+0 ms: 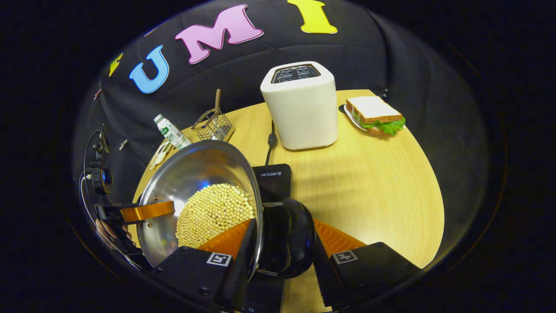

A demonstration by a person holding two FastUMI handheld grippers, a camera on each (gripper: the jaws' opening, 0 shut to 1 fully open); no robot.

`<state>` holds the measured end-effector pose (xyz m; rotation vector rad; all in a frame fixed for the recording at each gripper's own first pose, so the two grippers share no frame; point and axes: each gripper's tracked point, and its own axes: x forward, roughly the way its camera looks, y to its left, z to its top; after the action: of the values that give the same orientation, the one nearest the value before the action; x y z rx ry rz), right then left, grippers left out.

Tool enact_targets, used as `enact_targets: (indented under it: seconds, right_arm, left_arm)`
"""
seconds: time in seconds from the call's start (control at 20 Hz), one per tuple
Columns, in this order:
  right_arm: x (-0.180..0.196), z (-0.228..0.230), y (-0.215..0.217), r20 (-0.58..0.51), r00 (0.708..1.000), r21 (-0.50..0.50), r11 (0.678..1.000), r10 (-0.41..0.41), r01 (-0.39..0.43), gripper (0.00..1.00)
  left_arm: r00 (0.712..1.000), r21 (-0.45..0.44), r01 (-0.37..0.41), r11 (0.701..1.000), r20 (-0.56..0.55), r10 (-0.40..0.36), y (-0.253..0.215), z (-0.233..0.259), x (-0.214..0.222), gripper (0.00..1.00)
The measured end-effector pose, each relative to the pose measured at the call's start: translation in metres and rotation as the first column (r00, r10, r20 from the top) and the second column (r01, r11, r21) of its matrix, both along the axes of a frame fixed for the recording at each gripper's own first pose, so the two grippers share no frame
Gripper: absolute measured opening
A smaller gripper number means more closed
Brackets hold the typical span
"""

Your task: First push the handle of the pot to place it horizontally, then grasp the pot with both hands and set it on the induction cooktop.

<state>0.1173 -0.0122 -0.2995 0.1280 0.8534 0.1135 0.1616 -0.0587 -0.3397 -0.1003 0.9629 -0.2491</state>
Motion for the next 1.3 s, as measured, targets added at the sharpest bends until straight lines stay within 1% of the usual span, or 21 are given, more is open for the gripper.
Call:
enact_targets:
  seconds: [0.05,0.1,0.15,0.2,0.25,0.35,0.5,0.6,0.65,0.7,0.8,0.95,1.15,1.25,1.3]
  right_arm:
    - [0.000,0.001,-0.002,0.004,1.000,-0.007,1.000,-0.012,0.012,0.68]
    - [0.000,0.007,-0.004,0.020,0.999,-0.012,1.000,-0.027,0.027,0.87]
    - [-0.001,0.016,-0.006,0.042,0.998,-0.022,0.999,-0.040,0.041,0.89]
    - [-0.004,0.025,-0.007,0.067,0.997,-0.026,0.998,-0.049,0.051,0.93]
    - [-0.007,0.035,-0.009,0.094,0.993,-0.037,0.997,-0.066,0.070,1.00]
    - [-0.017,0.053,-0.009,0.133,0.987,-0.046,0.994,-0.089,0.096,0.99]
    - [-0.039,0.083,-0.001,0.190,0.975,-0.053,0.991,-0.114,0.126,0.99]
    - [-0.053,0.103,0.005,0.247,0.962,-0.063,0.989,-0.115,0.135,0.99]
    - [-0.060,0.111,0.009,0.270,0.957,-0.072,0.989,-0.109,0.133,0.99]
    - [-0.067,0.119,0.014,0.293,0.951,-0.082,0.988,-0.098,0.127,0.99]
    - [-0.081,0.139,0.025,0.360,0.930,-0.100,0.988,-0.074,0.118,0.99]
    - [-0.102,0.169,0.039,0.452,0.891,-0.116,0.987,-0.050,0.114,0.99]
    - [-0.128,0.214,0.053,0.579,0.814,-0.108,0.986,-0.040,0.125,0.99]
    - [-0.143,0.231,0.052,0.619,0.783,-0.084,0.986,-0.060,0.141,0.99]
    - [-0.150,0.239,0.052,0.633,0.771,-0.072,0.986,-0.073,0.152,0.99]
  left_arm:
    - [1.000,0.019,0.006,1.000,0.017,-0.007,0.000,0.005,-0.002,0.78]
    - [0.999,0.034,0.015,0.999,0.047,-0.017,0.001,0.011,-0.004,0.79]
    - [0.997,0.052,0.018,0.998,0.076,-0.022,0.003,0.019,-0.006,0.88]
    - [0.995,0.066,0.020,0.998,0.099,-0.026,0.006,0.025,-0.010,0.95]
    - [0.993,0.080,0.018,0.997,0.117,-0.027,0.010,0.034,-0.017,0.99]
    - [0.988,0.088,0.009,0.996,0.154,-0.022,0.017,0.053,-0.031,0.96]
    - [0.972,0.050,-0.023,0.999,0.236,0.011,0.024,0.091,-0.056,0.96]
    - [0.954,0.036,-0.049,0.998,0.299,0.036,0.033,0.116,-0.071,0.93]
    - [0.943,0.034,-0.065,0.997,0.328,0.050,0.039,0.128,-0.079,0.96]
    - [0.932,0.031,-0.076,0.997,0.358,0.059,0.045,0.140,-0.085,0.96]
    - [0.905,0.026,-0.095,0.995,0.418,0.075,0.057,0.164,-0.099,0.96]
    - [0.868,0.006,-0.118,0.993,0.486,0.100,0.072,0.196,-0.125,0.96]
    - [0.800,0.045,-0.151,0.987,0.592,0.095,0.099,0.238,-0.154,0.95]
    - [0.779,0.058,-0.167,0.984,0.619,0.095,0.106,0.252,-0.168,0.95]
    - [0.757,0.055,-0.175,0.983,0.646,0.099,0.109,0.263,-0.171,0.95]
